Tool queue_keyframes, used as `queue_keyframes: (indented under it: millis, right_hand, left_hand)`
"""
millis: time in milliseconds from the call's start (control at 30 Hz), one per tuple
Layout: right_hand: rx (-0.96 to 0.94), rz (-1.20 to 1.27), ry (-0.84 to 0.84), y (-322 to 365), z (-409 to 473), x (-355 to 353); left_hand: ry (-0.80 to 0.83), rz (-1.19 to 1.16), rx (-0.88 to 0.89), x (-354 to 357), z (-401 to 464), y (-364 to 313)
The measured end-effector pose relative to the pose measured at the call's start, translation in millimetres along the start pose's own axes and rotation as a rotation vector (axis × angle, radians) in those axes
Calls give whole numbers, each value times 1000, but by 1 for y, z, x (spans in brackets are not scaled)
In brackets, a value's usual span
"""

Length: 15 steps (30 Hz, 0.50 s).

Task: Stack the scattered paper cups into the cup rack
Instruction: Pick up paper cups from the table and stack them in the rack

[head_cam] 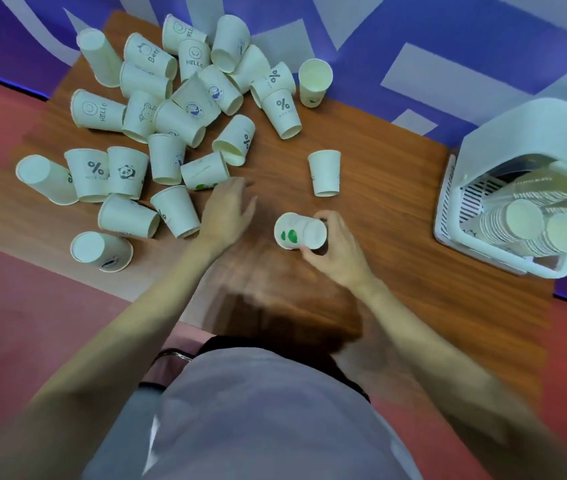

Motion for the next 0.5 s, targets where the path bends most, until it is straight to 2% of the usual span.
queue_keyframes:
  millis: [100, 233, 500]
  right_hand:
    - [141, 81, -192, -35, -3, -30]
    - [257, 94, -339, -74, -12, -59]
    - [396, 95, -419, -122, -35, -83]
  left_hand:
    - [85, 4, 126, 25, 44, -27]
    - [209, 11, 238, 63, 103, -64]
    - [455, 121, 308, 128, 164, -115]
Point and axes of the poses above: each hand's wrist, its own z-axis towards the middle knuckle, its own x-axis out of the palm, y = z × x, the point moved 5 cm from there along z, towards the middle knuckle, and after that the axes turned 12 degrees about x, right-handed, at the moved point
